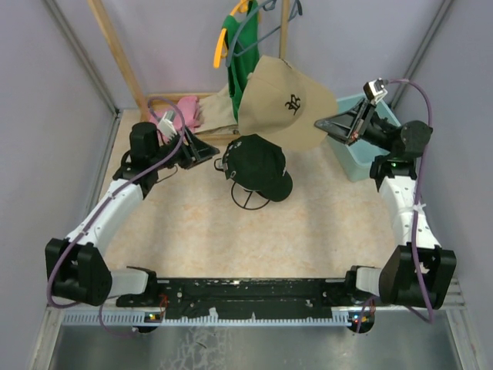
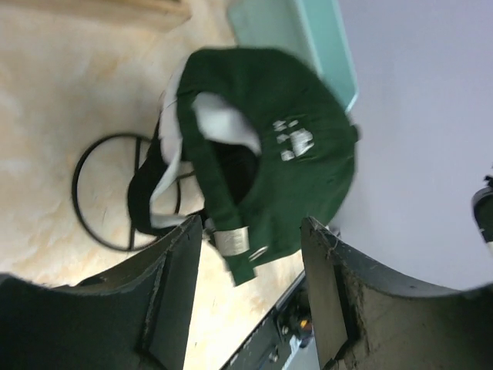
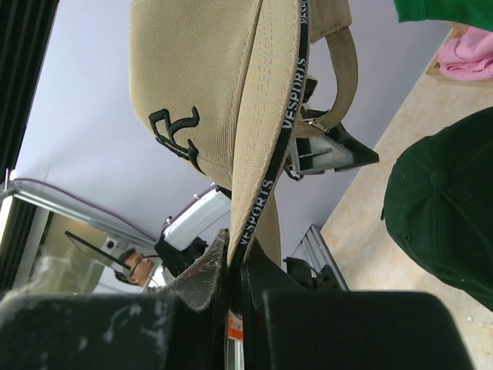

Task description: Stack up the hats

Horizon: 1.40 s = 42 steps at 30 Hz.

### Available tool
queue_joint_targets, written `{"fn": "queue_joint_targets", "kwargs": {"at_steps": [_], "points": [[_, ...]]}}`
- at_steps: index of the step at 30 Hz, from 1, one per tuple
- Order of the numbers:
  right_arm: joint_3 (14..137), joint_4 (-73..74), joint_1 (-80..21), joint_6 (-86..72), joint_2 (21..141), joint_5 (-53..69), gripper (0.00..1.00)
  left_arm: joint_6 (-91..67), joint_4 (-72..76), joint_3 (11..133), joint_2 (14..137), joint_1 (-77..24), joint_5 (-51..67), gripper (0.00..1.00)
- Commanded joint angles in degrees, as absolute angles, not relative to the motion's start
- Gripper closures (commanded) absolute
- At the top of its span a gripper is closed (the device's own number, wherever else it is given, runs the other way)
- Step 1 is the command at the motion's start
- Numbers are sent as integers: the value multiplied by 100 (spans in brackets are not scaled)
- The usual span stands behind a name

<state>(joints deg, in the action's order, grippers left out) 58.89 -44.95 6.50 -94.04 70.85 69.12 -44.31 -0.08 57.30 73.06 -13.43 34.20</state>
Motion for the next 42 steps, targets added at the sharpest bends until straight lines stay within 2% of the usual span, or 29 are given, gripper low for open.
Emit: {"fn": "queue_joint_targets", "kwargs": {"at_steps": [1,14,34,37,42], "points": [[6008,-4597,589,-9273,7173,6896,100,-3888,-854,5967,7619,-1319,3671,39],[5987,-4619,532,-9199,7218,6917,100,-3754,-1068,6413,8155,-1366,3658,32],[5866,-4653,432,-9215,7533,7084,100,-3637,-1085,6750,8824,-1598,3413,33],[5900,-4686,358,-9280,7637,7162,100,-3585,-1085,6804,8967,-1608,3411,42],[5848,-4915,209,-9482,7824,7264,100,-3436,-1115,6874,9206,-1602,3419,72]]}}
